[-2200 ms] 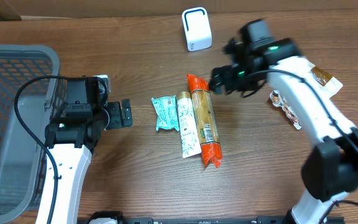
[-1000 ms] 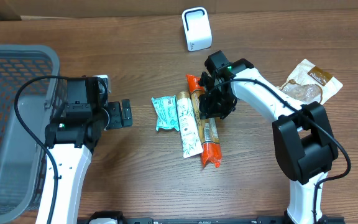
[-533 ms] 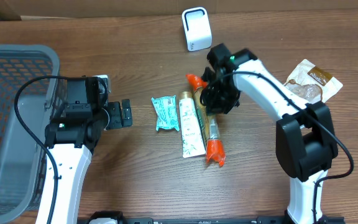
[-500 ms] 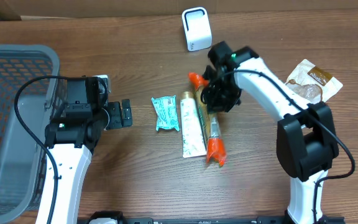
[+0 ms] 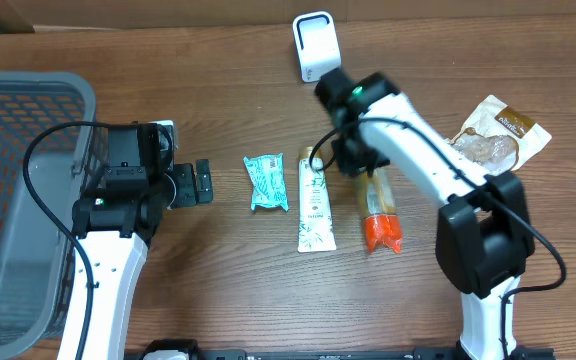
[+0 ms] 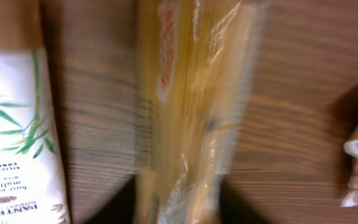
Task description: Scan the item barcode
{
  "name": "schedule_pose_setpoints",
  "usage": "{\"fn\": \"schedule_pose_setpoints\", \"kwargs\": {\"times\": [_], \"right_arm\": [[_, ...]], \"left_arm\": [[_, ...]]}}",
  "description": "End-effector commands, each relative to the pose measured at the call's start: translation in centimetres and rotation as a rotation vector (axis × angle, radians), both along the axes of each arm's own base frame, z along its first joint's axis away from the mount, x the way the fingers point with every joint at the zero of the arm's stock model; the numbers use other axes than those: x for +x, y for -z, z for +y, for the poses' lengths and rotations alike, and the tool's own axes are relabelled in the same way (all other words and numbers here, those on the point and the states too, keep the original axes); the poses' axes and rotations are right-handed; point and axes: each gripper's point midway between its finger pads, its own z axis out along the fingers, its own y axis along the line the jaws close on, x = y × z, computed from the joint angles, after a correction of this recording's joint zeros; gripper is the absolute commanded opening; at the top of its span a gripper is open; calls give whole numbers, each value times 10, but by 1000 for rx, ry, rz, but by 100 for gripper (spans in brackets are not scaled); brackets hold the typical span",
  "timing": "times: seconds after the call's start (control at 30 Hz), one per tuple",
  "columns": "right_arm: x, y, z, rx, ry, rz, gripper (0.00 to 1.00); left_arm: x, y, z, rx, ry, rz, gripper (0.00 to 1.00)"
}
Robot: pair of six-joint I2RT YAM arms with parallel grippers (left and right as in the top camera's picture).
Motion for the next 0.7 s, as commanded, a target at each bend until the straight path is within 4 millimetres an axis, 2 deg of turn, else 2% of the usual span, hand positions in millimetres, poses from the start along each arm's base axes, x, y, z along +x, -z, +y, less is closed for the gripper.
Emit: {"fn": "schedule_pose_setpoints", "kwargs": {"times": [0.0, 0.07, 0.13, 0.27, 0.33, 0.4, 0.53, 0.67], "right_arm": [[-17, 5, 12, 15, -22, 27, 84], [-19, 2, 24, 83, -23, 49, 85], [-12, -6, 25, 128, 1, 42, 85], [10, -28, 14, 243, 16, 38, 84], [18, -34, 2, 308, 11, 56, 84], [24, -35, -12, 378, 23, 77, 86], [33, -33, -26, 578, 33, 112, 87], [37, -16, -41, 671, 87, 113, 87]], "left_arm": [[0, 3, 3, 13, 5, 8, 99], [0, 3, 2, 13, 5, 8, 100], [0, 3, 3, 13, 4, 8, 100], [0, 3, 3, 13, 4, 8, 100], [0, 3, 3, 13, 4, 8, 100], [0, 3, 2, 13, 5, 8, 100], [0, 3, 2, 13, 5, 8, 100], [0, 3, 2, 13, 5, 8, 100]]}}
